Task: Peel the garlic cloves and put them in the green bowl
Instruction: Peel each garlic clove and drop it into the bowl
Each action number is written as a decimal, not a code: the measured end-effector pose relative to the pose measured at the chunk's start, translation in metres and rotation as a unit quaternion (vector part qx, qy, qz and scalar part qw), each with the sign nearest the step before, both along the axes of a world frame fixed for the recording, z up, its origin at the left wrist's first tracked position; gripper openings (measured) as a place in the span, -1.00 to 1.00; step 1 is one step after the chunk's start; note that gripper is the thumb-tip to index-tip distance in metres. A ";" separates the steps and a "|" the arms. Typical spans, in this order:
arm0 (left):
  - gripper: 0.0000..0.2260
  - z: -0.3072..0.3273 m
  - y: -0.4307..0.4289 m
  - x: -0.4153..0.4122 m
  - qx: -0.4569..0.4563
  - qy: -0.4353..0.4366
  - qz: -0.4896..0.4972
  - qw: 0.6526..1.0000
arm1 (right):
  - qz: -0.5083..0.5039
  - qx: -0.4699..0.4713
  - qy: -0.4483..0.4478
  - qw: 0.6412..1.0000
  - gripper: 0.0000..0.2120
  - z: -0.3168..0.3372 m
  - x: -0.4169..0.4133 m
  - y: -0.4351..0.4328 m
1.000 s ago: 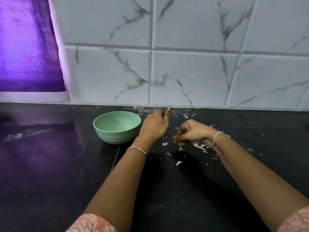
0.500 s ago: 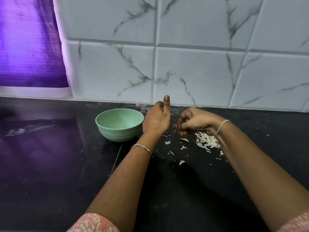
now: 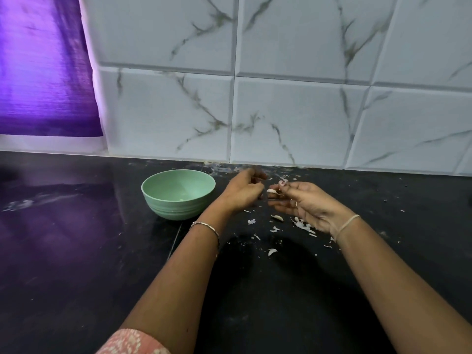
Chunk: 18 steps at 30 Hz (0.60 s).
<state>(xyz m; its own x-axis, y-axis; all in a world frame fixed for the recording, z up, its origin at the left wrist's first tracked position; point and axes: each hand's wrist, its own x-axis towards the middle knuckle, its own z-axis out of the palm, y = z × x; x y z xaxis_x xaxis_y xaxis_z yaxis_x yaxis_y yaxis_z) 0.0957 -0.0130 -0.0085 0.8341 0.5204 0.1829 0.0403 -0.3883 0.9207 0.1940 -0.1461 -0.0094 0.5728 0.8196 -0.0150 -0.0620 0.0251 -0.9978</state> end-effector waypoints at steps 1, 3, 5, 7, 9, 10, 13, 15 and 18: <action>-0.73 0.000 -0.001 -0.001 -0.009 0.008 -0.024 1.000 | 0.003 0.014 0.020 1.000 -0.86 -0.002 0.001 -0.002; -0.73 0.000 -0.001 -0.001 -0.014 0.016 -0.058 0.998 | -0.004 0.035 0.030 0.999 -0.86 -0.007 0.002 -0.004; -0.77 -0.003 0.000 -0.001 -0.027 0.003 -0.069 0.997 | -0.028 0.052 0.025 0.998 -0.86 -0.009 0.002 -0.004; -0.78 -0.006 0.000 0.001 -0.039 -0.018 -0.078 0.996 | -0.048 0.071 0.025 0.996 -0.87 -0.009 0.002 -0.004; -0.75 -0.010 0.001 0.003 -0.027 -0.030 -0.085 0.996 | -0.065 0.083 0.029 0.994 -0.90 -0.009 0.001 -0.003; -0.74 -0.011 0.001 0.005 -0.021 -0.035 -0.088 0.995 | -0.076 0.086 0.029 0.993 -0.92 -0.009 0.000 -0.002; -0.74 -0.011 -0.004 0.006 -0.024 -0.059 -0.082 0.995 | -0.107 0.076 0.006 0.991 -0.92 -0.012 0.000 0.001; -0.75 -0.012 -0.007 0.007 -0.020 -0.083 -0.067 0.994 | -0.119 0.056 -0.032 0.991 -0.90 -0.015 0.000 0.004; -0.77 -0.014 -0.008 0.009 0.011 -0.112 -0.015 0.993 | -0.136 0.042 -0.059 0.988 -0.88 -0.018 -0.004 0.008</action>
<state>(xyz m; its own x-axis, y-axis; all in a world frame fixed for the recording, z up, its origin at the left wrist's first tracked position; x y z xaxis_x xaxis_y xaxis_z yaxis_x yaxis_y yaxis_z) 0.1046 -0.0213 -0.0224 0.7854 0.4903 0.3778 -0.1770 -0.4071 0.8961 0.1899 -0.1376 -0.0275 0.7654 0.6311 0.1259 0.0742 0.1078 -0.9914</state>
